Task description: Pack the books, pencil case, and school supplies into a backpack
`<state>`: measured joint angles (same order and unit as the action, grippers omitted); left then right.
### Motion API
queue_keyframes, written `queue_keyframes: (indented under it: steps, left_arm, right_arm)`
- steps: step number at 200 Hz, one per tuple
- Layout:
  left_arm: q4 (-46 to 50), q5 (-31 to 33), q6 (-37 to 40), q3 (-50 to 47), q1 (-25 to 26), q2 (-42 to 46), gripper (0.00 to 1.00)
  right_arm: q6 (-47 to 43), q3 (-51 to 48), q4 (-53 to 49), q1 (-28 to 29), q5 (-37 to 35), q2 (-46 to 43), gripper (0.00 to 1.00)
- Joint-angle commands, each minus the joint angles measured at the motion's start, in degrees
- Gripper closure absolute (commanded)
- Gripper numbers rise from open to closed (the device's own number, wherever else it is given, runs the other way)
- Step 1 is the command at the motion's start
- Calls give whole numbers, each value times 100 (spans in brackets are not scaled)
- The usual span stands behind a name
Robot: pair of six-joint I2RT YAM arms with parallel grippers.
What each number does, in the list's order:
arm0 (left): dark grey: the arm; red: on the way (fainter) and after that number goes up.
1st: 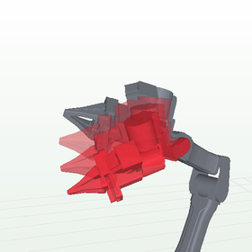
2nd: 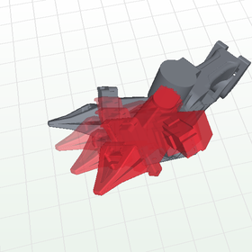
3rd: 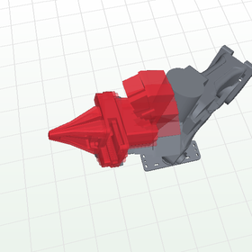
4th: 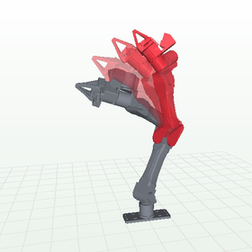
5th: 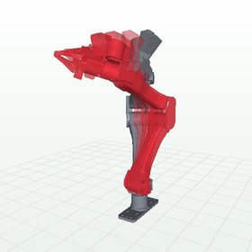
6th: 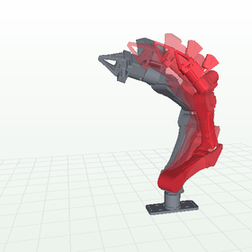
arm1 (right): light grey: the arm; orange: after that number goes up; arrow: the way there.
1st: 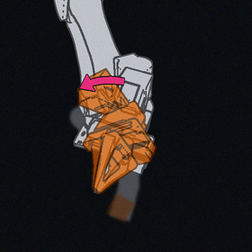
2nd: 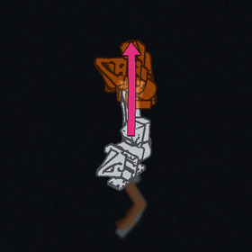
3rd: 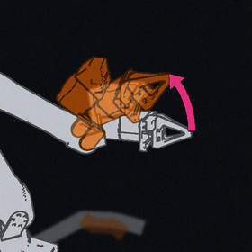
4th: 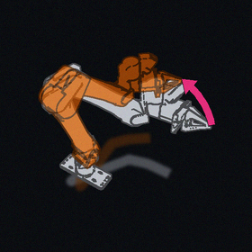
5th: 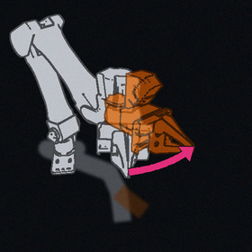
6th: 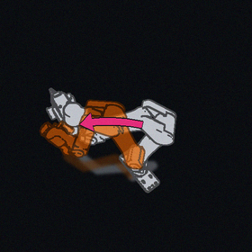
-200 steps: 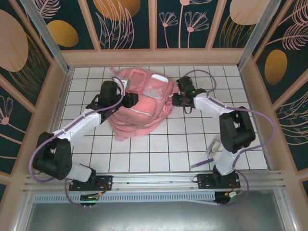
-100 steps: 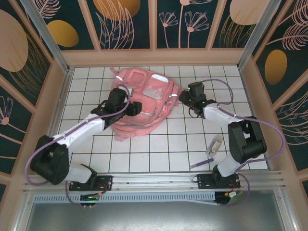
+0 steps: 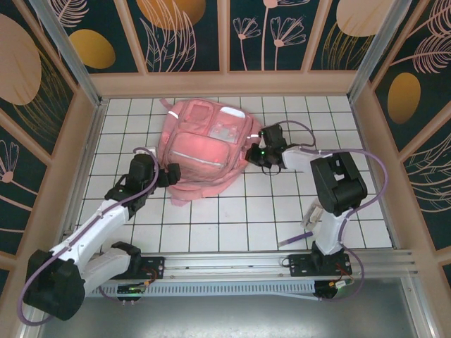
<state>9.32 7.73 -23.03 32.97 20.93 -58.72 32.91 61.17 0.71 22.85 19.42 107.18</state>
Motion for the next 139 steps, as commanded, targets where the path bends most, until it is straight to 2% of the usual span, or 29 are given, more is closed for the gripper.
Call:
queue_keyframes:
  steps: [1,27,43,63,87,119,139]
  left_arm:
    - [-411,-397,283,-73,-36,-84,1]
    - [-865,-1029,283,-134,-36,-305,1]
    - [-962,-1247,281,-64,-36,-532,1]
    - [-1031,-1700,310,22,-36,-822,1]
    - [-960,-2334,744,387,-22,-1072,5]
    - [-957,-2112,1685,1211,205,-1618,8]
    - [-878,-1823,1594,2184,504,-2551,14]
  right_arm:
    - [-503,448,635,-360,628,362,95]
    - [-980,1156,584,-576,807,863,89]
    - [-865,1393,622,-698,915,1044,79]
    - [-782,1477,574,-824,1040,954,64]
    - [-1052,1366,177,-881,904,581,57]
    - [-1203,802,-243,-896,555,-149,55]
    - [-1168,428,-454,-899,190,-620,54]
